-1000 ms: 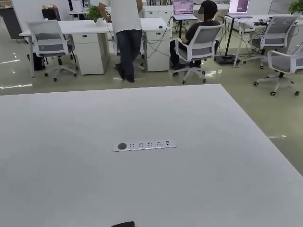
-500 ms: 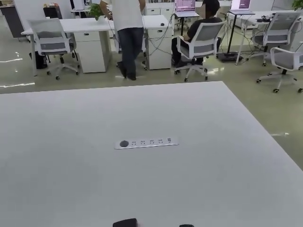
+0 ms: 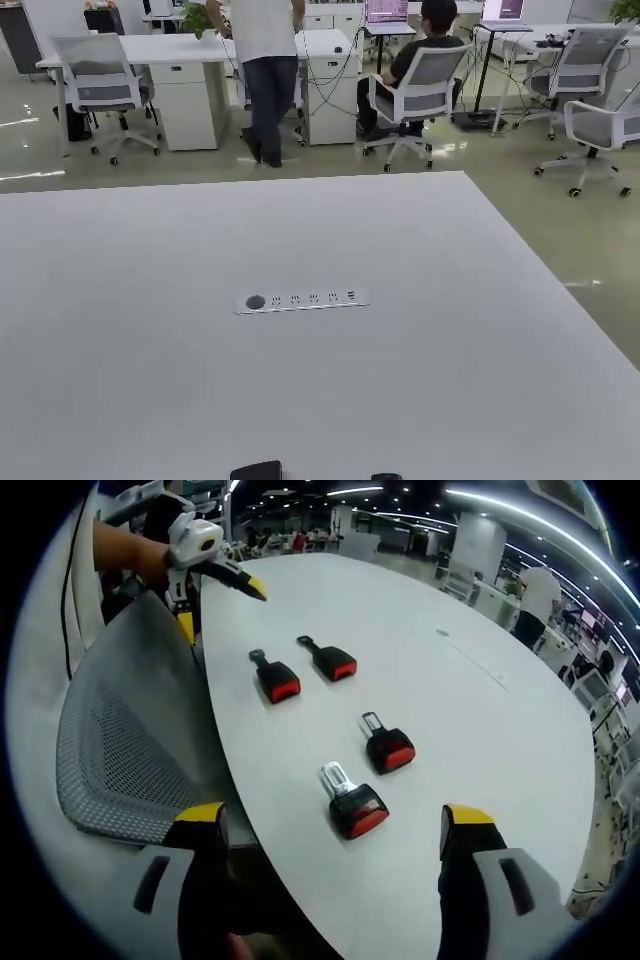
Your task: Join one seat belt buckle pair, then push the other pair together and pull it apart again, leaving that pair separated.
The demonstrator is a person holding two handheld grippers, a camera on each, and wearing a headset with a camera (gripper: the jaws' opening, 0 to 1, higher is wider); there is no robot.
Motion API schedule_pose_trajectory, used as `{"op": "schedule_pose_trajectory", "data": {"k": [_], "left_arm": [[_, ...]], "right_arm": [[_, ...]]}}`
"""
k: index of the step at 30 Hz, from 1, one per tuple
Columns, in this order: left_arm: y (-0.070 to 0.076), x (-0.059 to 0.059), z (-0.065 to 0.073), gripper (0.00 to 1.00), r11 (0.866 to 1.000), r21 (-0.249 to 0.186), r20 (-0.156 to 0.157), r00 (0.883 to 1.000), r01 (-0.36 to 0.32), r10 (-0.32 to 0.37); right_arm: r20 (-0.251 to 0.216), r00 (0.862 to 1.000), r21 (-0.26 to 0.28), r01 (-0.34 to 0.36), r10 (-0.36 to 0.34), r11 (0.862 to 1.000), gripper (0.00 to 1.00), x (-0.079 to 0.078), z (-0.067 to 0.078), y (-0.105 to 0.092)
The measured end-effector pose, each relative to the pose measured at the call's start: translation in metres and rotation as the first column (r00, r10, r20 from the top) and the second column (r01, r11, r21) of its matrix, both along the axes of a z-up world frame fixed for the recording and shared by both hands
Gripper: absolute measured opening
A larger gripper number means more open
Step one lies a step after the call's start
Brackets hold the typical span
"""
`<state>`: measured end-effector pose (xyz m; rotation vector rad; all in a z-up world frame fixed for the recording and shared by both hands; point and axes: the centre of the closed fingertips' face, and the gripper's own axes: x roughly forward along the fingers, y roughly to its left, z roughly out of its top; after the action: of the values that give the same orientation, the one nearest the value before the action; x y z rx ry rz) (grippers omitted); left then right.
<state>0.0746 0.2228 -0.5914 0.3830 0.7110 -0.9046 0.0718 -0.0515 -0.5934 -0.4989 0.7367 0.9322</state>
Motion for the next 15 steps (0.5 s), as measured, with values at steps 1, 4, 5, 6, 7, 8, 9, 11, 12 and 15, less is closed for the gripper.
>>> {"op": "schedule_pose_trajectory", "data": {"k": [1, 4, 5, 6, 7, 8, 9, 11, 12, 15], "left_arm": [[-0.0004, -0.0002, -0.0007, 0.94, 1.0, 0.001, -0.002, 1.0, 0.001, -0.001], [-0.001, -0.0009, -0.0028, 0.94, 1.0, 0.003, -0.009, 1.0, 0.004, -0.004], [-0.0012, -0.001, -0.0047, 0.93, 1.0, 0.004, -0.011, 1.0, 0.007, -0.007], [-0.0016, -0.0012, -0.0059, 0.93, 1.0, 0.005, -0.013, 1.0, 0.009, -0.009], [-0.0028, -0.0012, -0.0064, 0.92, 1.0, 0.006, -0.015, 1.0, 0.011, -0.01], [-0.0049, -0.0012, -0.0066, 0.92, 1.0, 0.006, -0.017, 1.0, 0.014, -0.014], [-0.0055, -0.0011, -0.0068, 0.91, 1.0, 0.007, -0.018, 1.0, 0.016, -0.016], [-0.0065, -0.0007, -0.0073, 0.9, 1.0, 0.006, -0.018, 1.0, 0.022, -0.022], [-0.007, -0.0007, -0.0079, 0.9, 1.0, 0.007, -0.019, 1.0, 0.025, -0.025], [-0.01, 0.0, -0.007, 0.89, 1.0, 0.01, -0.02, 0.999, 0.03, -0.03]], "right_arm": [[-0.001, 1.0, 0.001, -0.001, 0.001, 1.0, 0.87, 0.0001, -0.0007, 0.0002], [-0.002, 1.0, 0.0, -0.007, 0.007, 1.0, 0.86, 0.0001, -0.0018, 0.0018], [-0.003, 1.0, -0.001, -0.011, 0.011, 1.0, 0.86, 0.0003, -0.0023, 0.0025], [-0.003, 1.0, -0.001, -0.013, 0.013, 1.0, 0.86, 0.0004, -0.0027, 0.003], [-0.003, 1.0, -0.001, -0.015, 0.015, 1.0, 0.85, 0.0006, -0.003, 0.0035], [-0.003, 1.0, 0.001, -0.017, 0.017, 1.0, 0.85, 0.0013, -0.004, 0.0036], [-0.003, 1.0, 0.001, -0.018, 0.018, 1.0, 0.84, 0.002, -0.0049, 0.0035], [-0.003, 1.0, 0.003, -0.02, 0.02, 1.0, 0.83, 0.0031, -0.0065, 0.0039], [-0.003, 1.0, 0.004, -0.02, 0.02, 1.0, 0.83, 0.0038, -0.0078, 0.0039], [-0.005, 1.0, 0.007, -0.027, 0.027, 1.0, 0.83, 0.0039, -0.0098, 0.0054]]}}
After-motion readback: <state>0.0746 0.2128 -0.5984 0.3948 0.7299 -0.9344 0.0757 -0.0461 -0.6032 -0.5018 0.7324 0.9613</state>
